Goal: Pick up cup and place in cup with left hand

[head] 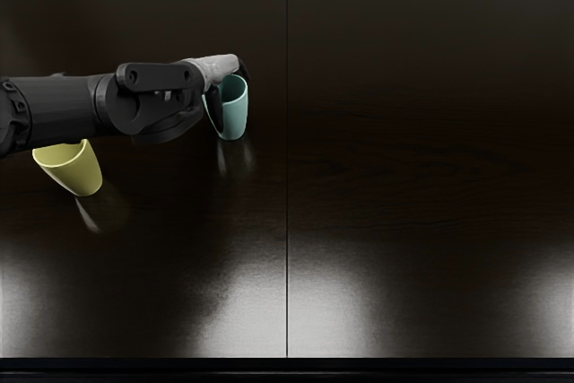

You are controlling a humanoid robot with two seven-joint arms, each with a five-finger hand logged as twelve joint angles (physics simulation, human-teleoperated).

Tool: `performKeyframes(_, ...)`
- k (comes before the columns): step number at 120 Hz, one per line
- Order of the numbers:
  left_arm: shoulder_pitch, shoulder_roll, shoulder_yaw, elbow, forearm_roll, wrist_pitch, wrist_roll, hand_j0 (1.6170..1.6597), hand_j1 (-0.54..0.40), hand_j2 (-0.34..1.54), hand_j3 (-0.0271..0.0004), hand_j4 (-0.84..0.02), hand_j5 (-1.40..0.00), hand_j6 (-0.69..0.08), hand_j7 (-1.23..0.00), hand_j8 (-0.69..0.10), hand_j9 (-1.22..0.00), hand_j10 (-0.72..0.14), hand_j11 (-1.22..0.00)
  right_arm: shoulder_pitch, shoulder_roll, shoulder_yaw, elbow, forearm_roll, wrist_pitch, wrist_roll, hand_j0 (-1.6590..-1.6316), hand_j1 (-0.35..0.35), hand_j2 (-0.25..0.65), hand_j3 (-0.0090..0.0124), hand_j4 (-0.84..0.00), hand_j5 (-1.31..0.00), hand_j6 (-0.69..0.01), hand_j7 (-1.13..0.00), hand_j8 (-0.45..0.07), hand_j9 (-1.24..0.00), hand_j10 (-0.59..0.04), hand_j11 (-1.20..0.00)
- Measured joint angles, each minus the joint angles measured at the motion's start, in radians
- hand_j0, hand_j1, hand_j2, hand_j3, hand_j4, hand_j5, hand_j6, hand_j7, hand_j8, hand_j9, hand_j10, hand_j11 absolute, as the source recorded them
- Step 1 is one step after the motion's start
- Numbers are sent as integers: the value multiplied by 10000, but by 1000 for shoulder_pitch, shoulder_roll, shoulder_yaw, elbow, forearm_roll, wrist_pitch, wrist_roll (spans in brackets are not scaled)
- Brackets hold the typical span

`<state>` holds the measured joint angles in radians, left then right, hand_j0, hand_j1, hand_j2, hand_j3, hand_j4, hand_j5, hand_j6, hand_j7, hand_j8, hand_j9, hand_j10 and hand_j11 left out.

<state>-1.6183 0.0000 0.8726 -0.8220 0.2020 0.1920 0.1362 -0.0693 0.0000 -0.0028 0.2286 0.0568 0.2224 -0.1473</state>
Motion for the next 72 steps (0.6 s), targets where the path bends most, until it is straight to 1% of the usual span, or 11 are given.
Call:
performKeyframes(16,-2,0,1,2,-4,-20,3,16575,-1123,659,0,-4067,-4969,-2832,-5059,-3745,-5125,-3931,-5116,0,0,0,0,0,0,0,-16581,-3330,-29,0,-130,-172,-129,-172,-130,-172,-131,-172)
performKeyframes(24,-6,0,4,2,-8,-37,5,16571,-1502,553,0,-3181,-5518,-1123,-5588,-3043,-5570,-4257,-5540,0,0,0,0,0,0,0,-16581,-3330,-29,0,-130,-172,-129,-172,-130,-172,-131,-172)
performKeyframes(28,-10,0,5,2,-13,-43,6,16570,-1612,753,0,-3121,-5686,-1197,-5729,-2984,-5698,-4342,-5710,0,0,0,0,0,0,0,-16581,-3330,-29,0,-130,-172,-128,-172,-130,-172,-131,-172)
performKeyframes(32,-15,0,7,0,-21,-46,7,16568,-1548,780,0,-3946,-5715,-1859,-5794,-3036,-5763,-4416,-5833,0,0,0,0,0,0,0,-16581,-3330,-29,0,-130,-172,-129,-172,-130,-172,-131,-172)
performKeyframes(35,-17,0,7,-1,-25,-48,7,16568,-1787,1640,0,-4406,-5796,-1914,-5923,-2959,-5886,-4395,-5954,0,0,0,0,0,0,0,-16581,-3330,-29,0,-130,-172,-129,-172,-130,-172,-131,-172)
performKeyframes(36,-18,0,8,-1,-27,-49,7,16567,-1775,1490,-1,-4402,-5839,-1911,-5983,-2498,-5921,-4308,-5973,0,0,0,0,0,0,0,-16581,-3330,-29,0,-130,-172,-129,-172,-130,-172,-131,-172)
performKeyframes(39,-27,0,10,-2,-34,-56,7,16567,-1833,1608,-1,-3790,-5962,-1601,-6080,-2604,-6003,-4469,-6030,0,0,0,0,0,0,0,-16581,-3330,-28,0,-130,-172,-128,-172,-129,-172,-130,-172)
performKeyframes(43,-44,0,11,-3,-40,-67,7,16562,-1700,1472,-1,-4226,-6166,-2591,-6280,-2647,-6161,-4632,-6137,0,0,0,0,0,0,0,-16581,-3330,-28,0,-130,-172,-128,-172,-129,-172,-130,-172)
performKeyframes(49,-68,0,17,-3,-52,-87,7,16552,-1377,1396,0,-4424,-6341,-2986,-6508,-2844,-6386,-4829,-6324,0,0,0,0,0,0,0,-16581,-3330,-29,0,-130,-172,-128,-172,-129,-172,-130,-172)
performKeyframes(58,-131,0,25,-3,-76,-145,5,16547,-1282,1208,1,-4374,-6748,-2734,-6791,-2817,-6632,-4754,-6554,0,0,0,0,0,0,0,-16581,-3330,-29,0,-130,-172,-128,-172,-129,-172,-130,-172)
performKeyframes(72,-176,0,50,-4,-101,-258,5,16543,-1327,1319,1,-3987,-7521,-2267,-7204,-2498,-6909,-4531,-6743,0,0,0,0,0,0,0,-16581,-3330,-29,0,-130,-172,-128,-172,-130,-172,-131,-172)
